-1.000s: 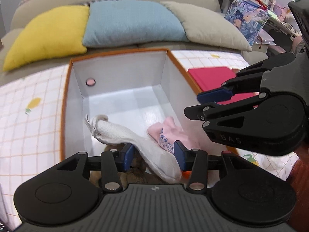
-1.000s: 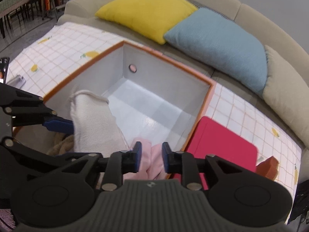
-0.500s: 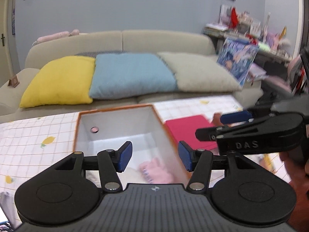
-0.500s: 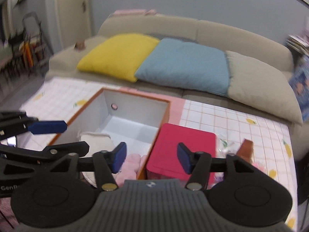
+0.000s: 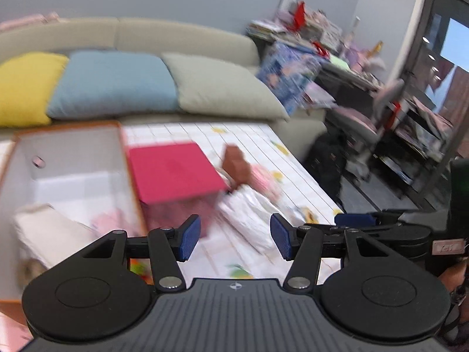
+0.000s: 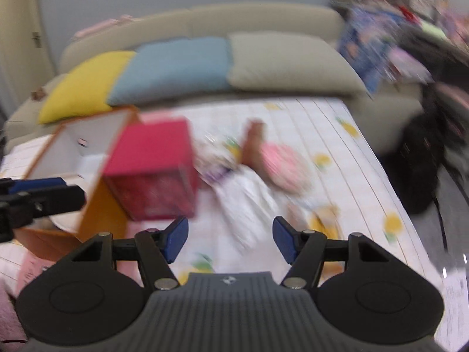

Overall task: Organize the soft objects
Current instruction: 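Move both tools back toward the snack bag and white cloth, then grasp the white cloth with the left tool while the right grasps the Deeyeo bag, then carry the white cloth and Deeyeo bag over the box, then lower both held items into the box and open both tools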

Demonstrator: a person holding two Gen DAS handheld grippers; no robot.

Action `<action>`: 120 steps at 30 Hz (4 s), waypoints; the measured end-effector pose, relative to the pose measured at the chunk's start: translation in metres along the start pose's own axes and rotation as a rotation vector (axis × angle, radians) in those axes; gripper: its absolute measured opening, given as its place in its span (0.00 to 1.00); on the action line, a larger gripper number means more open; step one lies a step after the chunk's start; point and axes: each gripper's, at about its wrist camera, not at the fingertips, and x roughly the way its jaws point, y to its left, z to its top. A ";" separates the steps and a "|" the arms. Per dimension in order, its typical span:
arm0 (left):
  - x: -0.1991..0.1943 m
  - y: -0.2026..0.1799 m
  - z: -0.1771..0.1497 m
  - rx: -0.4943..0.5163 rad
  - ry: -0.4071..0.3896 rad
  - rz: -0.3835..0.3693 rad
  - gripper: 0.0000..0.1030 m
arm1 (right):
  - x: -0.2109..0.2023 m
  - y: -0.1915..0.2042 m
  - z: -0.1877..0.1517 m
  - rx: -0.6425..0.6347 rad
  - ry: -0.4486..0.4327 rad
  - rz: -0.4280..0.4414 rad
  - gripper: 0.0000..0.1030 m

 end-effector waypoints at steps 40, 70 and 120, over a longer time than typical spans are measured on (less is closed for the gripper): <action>0.196 -0.086 -0.038 0.218 0.436 -0.055 0.09 | 0.126 -0.112 -0.015 0.350 0.155 -0.162 0.62; 0.050 -0.046 0.000 0.125 0.119 -0.050 0.01 | 0.030 -0.052 -0.024 0.271 0.066 -0.034 0.34; 0.062 0.206 0.035 -0.124 0.239 0.318 0.01 | 0.168 0.252 0.129 -0.571 0.143 0.203 0.35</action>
